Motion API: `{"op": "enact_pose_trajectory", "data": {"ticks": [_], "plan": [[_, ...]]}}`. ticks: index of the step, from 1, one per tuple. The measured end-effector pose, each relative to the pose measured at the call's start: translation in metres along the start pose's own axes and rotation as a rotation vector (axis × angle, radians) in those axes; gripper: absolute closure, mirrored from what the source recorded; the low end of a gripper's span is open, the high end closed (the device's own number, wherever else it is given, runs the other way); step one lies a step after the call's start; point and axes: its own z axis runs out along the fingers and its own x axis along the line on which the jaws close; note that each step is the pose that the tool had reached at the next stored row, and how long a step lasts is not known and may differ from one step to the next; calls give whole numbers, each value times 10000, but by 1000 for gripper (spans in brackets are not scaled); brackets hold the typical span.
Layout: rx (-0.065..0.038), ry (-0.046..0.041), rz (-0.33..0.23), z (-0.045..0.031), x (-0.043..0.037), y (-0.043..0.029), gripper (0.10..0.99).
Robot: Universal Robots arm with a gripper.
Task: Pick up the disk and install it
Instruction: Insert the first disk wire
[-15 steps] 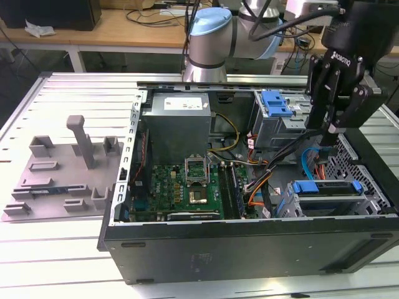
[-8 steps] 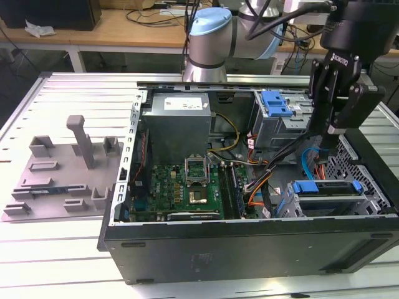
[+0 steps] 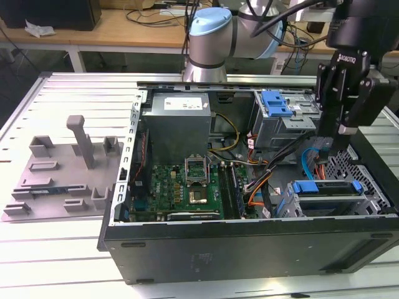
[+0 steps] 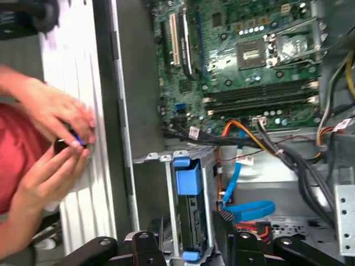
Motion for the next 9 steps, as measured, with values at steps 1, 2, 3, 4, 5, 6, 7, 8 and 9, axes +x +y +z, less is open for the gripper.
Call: {"op": "enact_pose_trajectory", "data": {"ticks": [1,2,3,4,5,6,7,8,9], "plan": [[24,216,3,-14,-48,-32,584],[36,314,4,-20,-81,-49,584],[41,356,5,-21,-110,-67,584],[45,402,5,-20,-156,-107,596],[49,427,4,-19,-186,-135,596],[50,447,7,-16,-213,-160,663],[54,474,6,-13,-247,-194,729],[56,495,6,-11,-272,-218,792],[59,519,6,-8,-304,-246,792]]}}
